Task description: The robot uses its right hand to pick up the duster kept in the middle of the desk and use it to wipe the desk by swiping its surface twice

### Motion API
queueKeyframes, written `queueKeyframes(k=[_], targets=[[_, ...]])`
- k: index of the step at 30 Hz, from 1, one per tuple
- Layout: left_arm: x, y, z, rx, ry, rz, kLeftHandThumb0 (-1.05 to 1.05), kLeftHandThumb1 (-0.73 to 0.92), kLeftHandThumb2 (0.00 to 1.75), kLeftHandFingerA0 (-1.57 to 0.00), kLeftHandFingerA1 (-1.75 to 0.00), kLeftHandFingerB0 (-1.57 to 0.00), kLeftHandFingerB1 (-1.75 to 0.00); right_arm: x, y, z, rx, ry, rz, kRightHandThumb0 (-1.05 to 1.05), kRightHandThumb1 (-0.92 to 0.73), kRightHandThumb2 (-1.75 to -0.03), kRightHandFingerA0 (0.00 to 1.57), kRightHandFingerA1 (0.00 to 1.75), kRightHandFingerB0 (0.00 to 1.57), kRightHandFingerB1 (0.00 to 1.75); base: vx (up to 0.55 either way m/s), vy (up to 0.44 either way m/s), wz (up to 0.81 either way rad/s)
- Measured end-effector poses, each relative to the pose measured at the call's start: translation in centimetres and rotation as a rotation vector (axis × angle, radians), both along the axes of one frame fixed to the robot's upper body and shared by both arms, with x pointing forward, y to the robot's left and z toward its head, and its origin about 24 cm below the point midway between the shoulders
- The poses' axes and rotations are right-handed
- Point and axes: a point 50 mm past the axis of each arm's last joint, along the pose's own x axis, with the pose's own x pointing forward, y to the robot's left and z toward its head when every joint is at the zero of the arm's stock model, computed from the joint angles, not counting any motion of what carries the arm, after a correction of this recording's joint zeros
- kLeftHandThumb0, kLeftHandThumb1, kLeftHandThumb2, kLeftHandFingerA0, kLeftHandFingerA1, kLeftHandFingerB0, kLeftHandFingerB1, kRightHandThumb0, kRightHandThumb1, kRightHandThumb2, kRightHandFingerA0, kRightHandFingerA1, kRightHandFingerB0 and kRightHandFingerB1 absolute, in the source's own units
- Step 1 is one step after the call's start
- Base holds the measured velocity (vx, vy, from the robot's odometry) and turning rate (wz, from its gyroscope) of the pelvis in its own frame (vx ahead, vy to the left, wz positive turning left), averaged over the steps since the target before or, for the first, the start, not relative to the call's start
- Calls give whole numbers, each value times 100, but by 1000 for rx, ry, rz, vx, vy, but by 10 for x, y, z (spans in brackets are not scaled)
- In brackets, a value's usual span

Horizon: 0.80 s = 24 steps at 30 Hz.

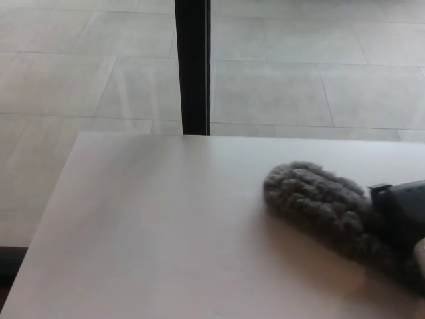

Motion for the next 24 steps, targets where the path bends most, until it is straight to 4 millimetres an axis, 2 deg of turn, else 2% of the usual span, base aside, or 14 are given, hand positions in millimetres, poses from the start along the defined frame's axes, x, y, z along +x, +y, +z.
queueKeyframes(k=[1,2,4,8,9,10,12,13,14,18,19,20,21,24], targets=[[-1,0,0,0,3,1,-66,72,62,-39,-60,-43,-43,-2,-9,1,-4,1,-37,-33,-69,-65,88,175,65,153,0,0,0],[-3,0,-1,0,7,1,-65,71,61,-39,-61,-45,-44,-6,-23,4,-9,3,-87,-39,-49,-93,119,137,88,118,0,0,0],[-7,1,-2,-2,12,2,-66,71,61,-39,-62,-43,-44,-12,-41,7,-10,-1,-153,-43,-51,-93,122,140,91,122,0,0,0],[-11,1,-2,-5,15,4,-67,71,62,-40,-60,-45,-44,-20,-64,14,22,-11,-265,-43,-51,-97,119,135,87,116,0,0,0],[-13,1,-3,-5,17,5,-67,71,62,-40,-60,-45,-44,-22,-69,15,33,-14,-293,-43,-51,-97,119,135,87,116,0,0,0],[-13,1,-3,-4,17,6,-67,71,62,-39,-59,-44,-44,-24,-74,16,43,-15,-316,-35,-72,-69,96,175,61,144,0,0,0],[-14,2,-3,-3,17,6,-67,72,62,-40,-59,-44,-44,-27,-79,16,56,-9,-348,-34,-71,-69,99,175,64,145,0,0,0],[-14,2,-3,-1,18,4,-69,70,61,-38,-59,-44,-44,-28,-80,15,62,-6,-360,-34,-69,-70,92,175,73,156,0,0,0],[-14,2,-3,0,17,3,-69,71,61,-40,-60,-45,-44,-29,-82,14,68,0,-372,-45,-53,-97,120,137,89,117,0,0,0],[-13,2,-2,4,13,1,-67,72,62,-40,-60,-44,-44,-33,-84,10,77,17,-394,-40,-50,-96,121,134,86,107,0,0,0],[-12,2,-2,4,12,0,-67,71,62,-40,-58,-43,-43,-33,-84,9,79,19,-394,-46,-48,-93,122,139,89,121,0,0,0],[-12,2,-2,4,12,-1,-67,71,62,-40,-58,-43,-43,-33,-82,8,77,21,-388,-46,-48,-93,122,139,89,121,0,0,0],[-11,2,-2,5,11,-2,-67,72,62,-40,-57,-43,-42,-32,-81,8,76,21,-382,-35,-64,-72,89,175,66,156,0,0,0],[-10,2,-1,8,11,-6,-67,72,62,-38,-57,-43,-43,-28,-71,5,78,16,-334,-33,-66,-72,85,175,55,166,0,0,0]])
